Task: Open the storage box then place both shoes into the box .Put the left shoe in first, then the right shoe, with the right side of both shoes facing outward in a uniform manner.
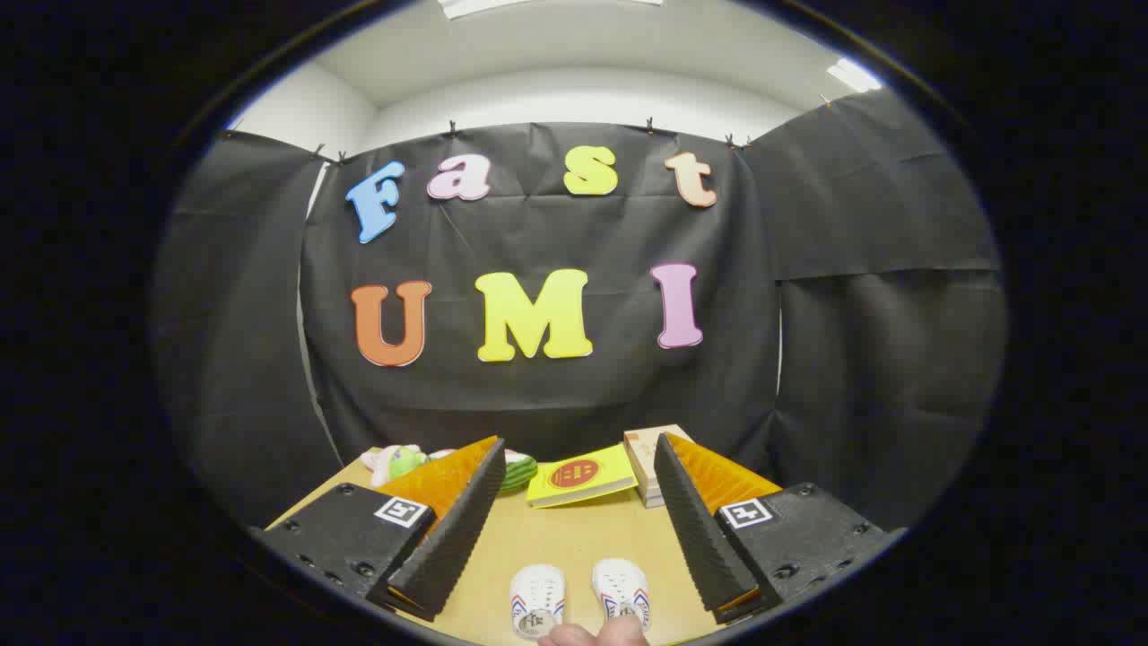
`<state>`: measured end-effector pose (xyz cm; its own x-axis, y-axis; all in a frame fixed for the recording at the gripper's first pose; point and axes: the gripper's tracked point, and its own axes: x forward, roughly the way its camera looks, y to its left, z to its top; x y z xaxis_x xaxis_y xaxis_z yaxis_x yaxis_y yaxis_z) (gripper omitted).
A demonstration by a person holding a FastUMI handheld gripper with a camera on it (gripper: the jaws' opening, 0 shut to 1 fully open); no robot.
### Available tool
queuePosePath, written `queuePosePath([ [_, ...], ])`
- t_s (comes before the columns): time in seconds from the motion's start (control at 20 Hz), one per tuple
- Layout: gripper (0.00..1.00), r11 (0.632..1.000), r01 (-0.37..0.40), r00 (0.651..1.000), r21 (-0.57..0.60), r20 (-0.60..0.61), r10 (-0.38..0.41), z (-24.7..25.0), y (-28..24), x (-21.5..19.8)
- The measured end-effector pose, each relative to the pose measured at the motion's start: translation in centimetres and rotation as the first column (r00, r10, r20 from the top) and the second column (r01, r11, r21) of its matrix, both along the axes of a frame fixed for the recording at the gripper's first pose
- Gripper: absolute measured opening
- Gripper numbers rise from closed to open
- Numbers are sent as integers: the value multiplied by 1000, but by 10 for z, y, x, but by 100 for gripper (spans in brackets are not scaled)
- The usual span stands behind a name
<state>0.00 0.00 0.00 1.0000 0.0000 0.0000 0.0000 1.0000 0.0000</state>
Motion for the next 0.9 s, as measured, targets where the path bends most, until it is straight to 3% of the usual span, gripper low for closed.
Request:
queuePosePath([
  [0.9, 100, 1000, -26, 1000, -14, -16, 25, 1, 2, 10],
])
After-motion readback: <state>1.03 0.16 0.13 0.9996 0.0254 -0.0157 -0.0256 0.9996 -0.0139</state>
